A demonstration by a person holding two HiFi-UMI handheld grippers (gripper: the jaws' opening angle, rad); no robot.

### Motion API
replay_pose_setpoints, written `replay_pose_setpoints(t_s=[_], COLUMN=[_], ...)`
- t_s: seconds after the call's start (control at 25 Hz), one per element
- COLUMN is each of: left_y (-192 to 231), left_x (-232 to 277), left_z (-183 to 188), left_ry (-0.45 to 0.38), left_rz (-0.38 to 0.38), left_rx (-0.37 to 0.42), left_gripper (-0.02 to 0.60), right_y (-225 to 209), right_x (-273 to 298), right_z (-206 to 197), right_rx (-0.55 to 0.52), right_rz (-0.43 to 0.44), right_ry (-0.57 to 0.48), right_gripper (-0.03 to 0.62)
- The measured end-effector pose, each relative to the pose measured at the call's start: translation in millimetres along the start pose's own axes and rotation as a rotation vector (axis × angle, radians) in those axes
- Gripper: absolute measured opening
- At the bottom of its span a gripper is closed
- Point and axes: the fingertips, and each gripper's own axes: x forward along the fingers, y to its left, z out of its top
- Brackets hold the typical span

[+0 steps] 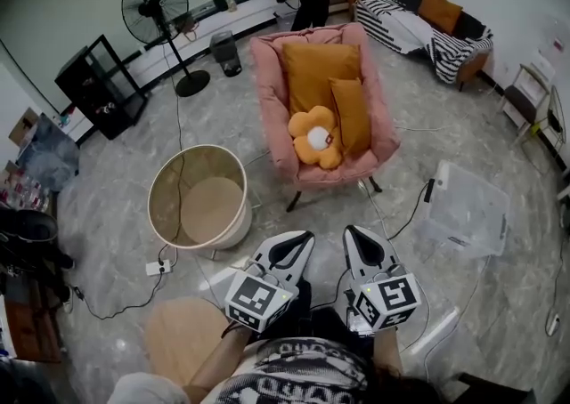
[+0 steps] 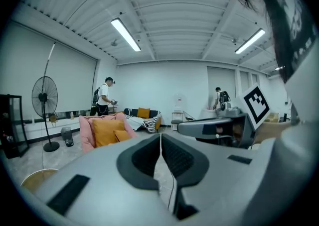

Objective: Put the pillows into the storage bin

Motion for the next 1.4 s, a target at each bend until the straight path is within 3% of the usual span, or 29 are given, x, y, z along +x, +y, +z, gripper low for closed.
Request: replay_pose_setpoints(t_s=[0.4,1.04,1.4], left_y=[55,256,319], left_x=[40,165,205], left_z=[-9,27,31], left_ry=[0.029,0.02,0.014], left_rz=[-0.007,-0.087,-0.134], left_rx=[-0.007,0.006,0.009], left_gripper=[0.018,0.018,0.018], right_y=[-30,-97,-117], right_x=[61,265,333], right_z=[-4,38,54], right_rx=[0.042,0.06,0.038], right_rz=[-0.01,-0.108,-0.156], right_ry=[0.023,0.093,0.104], right_gripper=[-0.002,-0.002,-0.002])
